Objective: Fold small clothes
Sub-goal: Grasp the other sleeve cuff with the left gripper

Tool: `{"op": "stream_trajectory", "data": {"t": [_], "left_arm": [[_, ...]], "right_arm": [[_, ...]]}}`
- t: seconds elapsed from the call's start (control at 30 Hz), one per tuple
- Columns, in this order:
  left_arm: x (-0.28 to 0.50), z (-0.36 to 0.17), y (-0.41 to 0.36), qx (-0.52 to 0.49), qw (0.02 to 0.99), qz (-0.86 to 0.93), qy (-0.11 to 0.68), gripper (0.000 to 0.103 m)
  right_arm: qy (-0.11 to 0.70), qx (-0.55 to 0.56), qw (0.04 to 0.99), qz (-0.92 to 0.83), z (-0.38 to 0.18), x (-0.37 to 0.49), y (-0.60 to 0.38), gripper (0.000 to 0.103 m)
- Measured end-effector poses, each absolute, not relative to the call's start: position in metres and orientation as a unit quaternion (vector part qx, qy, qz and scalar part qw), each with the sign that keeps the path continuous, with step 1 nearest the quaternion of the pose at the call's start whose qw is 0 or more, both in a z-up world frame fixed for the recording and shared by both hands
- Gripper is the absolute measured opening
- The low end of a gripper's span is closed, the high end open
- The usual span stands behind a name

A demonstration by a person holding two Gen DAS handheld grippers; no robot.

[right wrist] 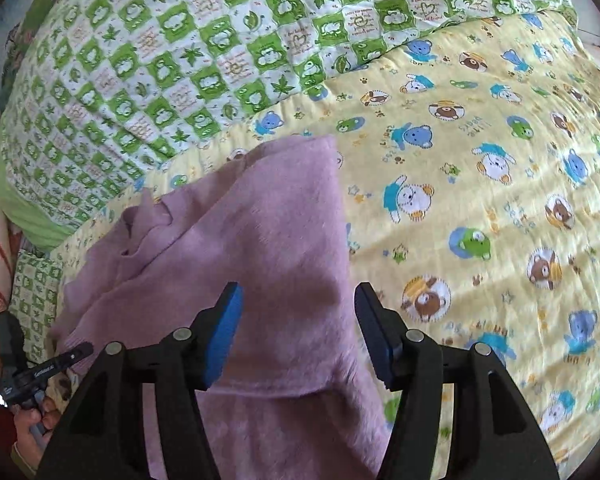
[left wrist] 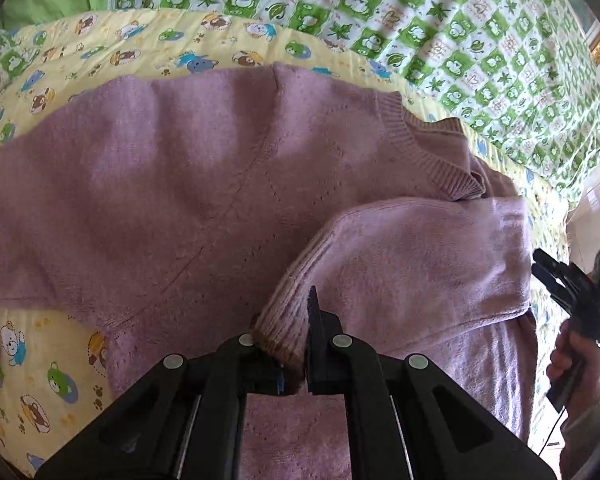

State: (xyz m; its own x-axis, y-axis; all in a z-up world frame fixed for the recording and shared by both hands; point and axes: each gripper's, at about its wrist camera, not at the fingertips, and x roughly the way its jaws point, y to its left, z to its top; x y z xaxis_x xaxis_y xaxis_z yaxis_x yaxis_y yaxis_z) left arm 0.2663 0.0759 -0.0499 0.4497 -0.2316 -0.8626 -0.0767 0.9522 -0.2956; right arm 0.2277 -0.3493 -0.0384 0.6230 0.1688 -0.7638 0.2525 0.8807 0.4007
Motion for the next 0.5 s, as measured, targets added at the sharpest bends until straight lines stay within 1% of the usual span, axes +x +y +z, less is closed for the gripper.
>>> {"op": "stream_trajectory", "data": {"t": [0.17,0.2,0.23,0.27,0.37,0.5], "left_arm": [[0.267,-0.052,0.082,-0.153,0.834,-0.04,0.529,0.005],[0.267,-0.05,0.084,-0.154,0.833,-0.04,0.529,0.005],[0.267,-0.048,0.084,-0.156,0.834,-0.041,0.528,0.005],[0.268,-0.044,0.084,-0.16,0.835,-0.044,0.524,0.005],[0.271,-0.04,0.083,-0.169,0.835,-0.05,0.521,0.005],[0.281,-0.063,0.079,-0.144,0.825,-0.03,0.546,0.006]], "right_arm": [[0.466,0.25,0.848,-0.023,-0.066,0.266,-0.36,0.059],[0.468,0.255,0.846,-0.01,-0.069,0.269,-0.36,0.043],[0.474,0.253,0.844,-0.001,-0.07,0.272,-0.36,0.009],[0.478,0.246,0.843,-0.005,-0.069,0.273,-0.362,0.008],[0.456,0.252,0.853,-0.018,-0.055,0.268,-0.374,0.008],[0.475,0.232,0.848,-0.033,-0.062,0.272,-0.373,0.009]]}}
